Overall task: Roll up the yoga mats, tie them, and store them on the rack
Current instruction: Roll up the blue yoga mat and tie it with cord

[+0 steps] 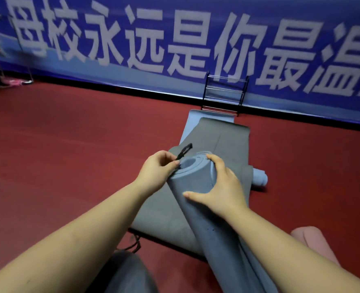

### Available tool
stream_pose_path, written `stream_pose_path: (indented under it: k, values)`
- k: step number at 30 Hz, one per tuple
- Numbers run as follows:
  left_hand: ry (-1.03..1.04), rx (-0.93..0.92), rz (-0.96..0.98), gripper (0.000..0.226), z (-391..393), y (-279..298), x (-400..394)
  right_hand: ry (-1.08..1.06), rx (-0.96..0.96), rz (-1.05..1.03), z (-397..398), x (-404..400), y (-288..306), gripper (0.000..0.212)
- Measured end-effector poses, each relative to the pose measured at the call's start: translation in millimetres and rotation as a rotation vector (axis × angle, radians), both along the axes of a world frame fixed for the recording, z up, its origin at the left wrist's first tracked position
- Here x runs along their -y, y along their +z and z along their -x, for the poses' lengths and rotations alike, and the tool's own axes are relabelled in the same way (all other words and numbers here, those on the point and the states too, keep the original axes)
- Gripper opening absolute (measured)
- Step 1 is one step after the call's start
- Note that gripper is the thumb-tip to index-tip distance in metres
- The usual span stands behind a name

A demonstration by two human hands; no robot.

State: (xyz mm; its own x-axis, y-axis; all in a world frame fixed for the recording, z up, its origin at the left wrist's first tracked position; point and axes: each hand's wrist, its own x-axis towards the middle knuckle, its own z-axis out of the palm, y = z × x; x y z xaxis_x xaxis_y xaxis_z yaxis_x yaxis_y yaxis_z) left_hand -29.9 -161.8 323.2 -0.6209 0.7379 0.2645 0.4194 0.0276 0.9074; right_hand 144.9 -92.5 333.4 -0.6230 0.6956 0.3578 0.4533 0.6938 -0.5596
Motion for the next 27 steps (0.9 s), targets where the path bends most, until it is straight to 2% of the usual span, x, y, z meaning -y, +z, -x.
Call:
stream_pose_path:
  k: [6,11,15,17,22,25,27]
  values:
    - [-0.092,-0.279,0.006,0.013,-69.8,75.6,-8.4,-0.169,-0.307,0.001,-44.9,12.4,19.7,0.106]
    - [-0.177,-0.531,0.127,0.01,-122.3,98.6,3.0,-0.247,-0.498,-0.038,-50.2,29.9,7.0,0.106]
    - [-0.224,-0.551,0.122,0.037,-140.1,105.5,13.9,-0.322,-0.63,-0.1,-51.8,37.0,4.6,0.111]
    - [-0.22,-0.589,0.114,0.048,-147.1,109.7,13.8,-0.357,-0.673,-0.062,-51.0,39.9,6.2,0.115]
    - [-0.252,-0.577,0.118,0.046,-157.2,105.5,11.1,-0.398,-0.686,0.065,-52.8,47.6,0.0,0.119]
    - [-0.266,-0.587,0.099,0.039,-156.3,101.6,14.6,-0.278,-0.692,0.154,-71.3,50.8,-1.4,0.119]
    - [-0.271,-0.558,0.098,0.038,-152.5,100.9,19.1,-0.187,-0.71,0.151,-90.5,51.2,0.3,0.105]
